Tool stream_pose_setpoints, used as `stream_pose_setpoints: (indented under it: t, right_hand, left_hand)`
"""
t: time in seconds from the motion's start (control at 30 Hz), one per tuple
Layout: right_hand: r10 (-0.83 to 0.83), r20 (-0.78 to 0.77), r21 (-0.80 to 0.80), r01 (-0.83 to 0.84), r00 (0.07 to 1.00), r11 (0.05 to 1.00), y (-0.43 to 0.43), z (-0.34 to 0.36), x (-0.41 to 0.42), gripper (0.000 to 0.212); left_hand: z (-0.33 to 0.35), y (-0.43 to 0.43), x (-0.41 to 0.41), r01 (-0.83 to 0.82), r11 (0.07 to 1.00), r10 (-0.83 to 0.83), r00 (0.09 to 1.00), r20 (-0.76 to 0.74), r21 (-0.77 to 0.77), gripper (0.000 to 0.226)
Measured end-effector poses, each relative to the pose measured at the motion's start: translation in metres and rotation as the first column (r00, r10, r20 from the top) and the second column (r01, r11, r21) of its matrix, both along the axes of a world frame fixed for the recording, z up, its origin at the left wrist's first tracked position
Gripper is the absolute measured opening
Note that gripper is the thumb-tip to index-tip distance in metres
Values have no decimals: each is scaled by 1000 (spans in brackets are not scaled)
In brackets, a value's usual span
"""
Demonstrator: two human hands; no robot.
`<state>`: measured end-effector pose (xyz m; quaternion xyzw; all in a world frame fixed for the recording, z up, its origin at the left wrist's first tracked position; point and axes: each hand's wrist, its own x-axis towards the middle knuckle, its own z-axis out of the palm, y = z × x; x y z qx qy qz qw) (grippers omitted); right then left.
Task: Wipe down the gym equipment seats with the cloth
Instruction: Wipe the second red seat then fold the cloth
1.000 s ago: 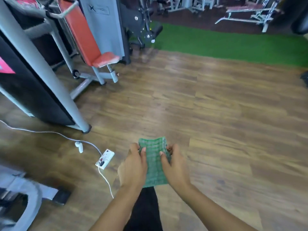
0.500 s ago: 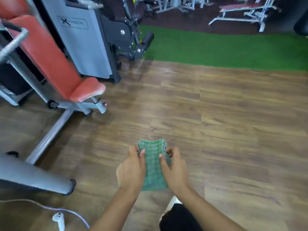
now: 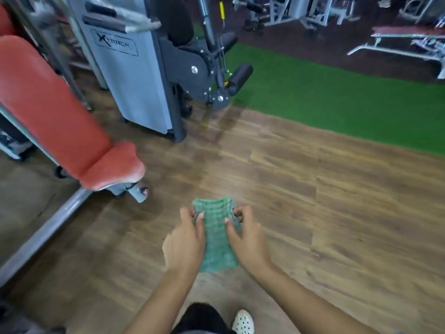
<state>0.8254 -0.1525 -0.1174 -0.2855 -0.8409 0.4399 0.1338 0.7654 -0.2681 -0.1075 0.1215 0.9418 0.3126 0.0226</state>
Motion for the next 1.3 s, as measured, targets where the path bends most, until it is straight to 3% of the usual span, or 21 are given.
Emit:
stream_pose_setpoints:
  t: [0.37, 0.83, 0.97, 1.3]
  right_hand:
    - [134, -35, 46, -132, 990, 990, 141, -8, -289, 14]
    - [358, -65, 37, -356, 931, 934, 239, 12, -617, 15]
    - [507, -32, 42, -506, 861, 862, 260, 7, -694, 14]
    - [827, 61, 30, -829, 559, 558, 315, 14, -824, 13]
  left_hand:
    - [-14, 134, -272, -149, 985, 153, 988, -36, 90, 19]
    - [4, 224, -568, -392, 912, 400, 915, -53, 121, 18]
    - [-7, 244, -625, -526, 838, 538, 840, -62, 145, 18]
    - [-8, 312, -696, -813, 545, 829, 559, 14, 206, 15]
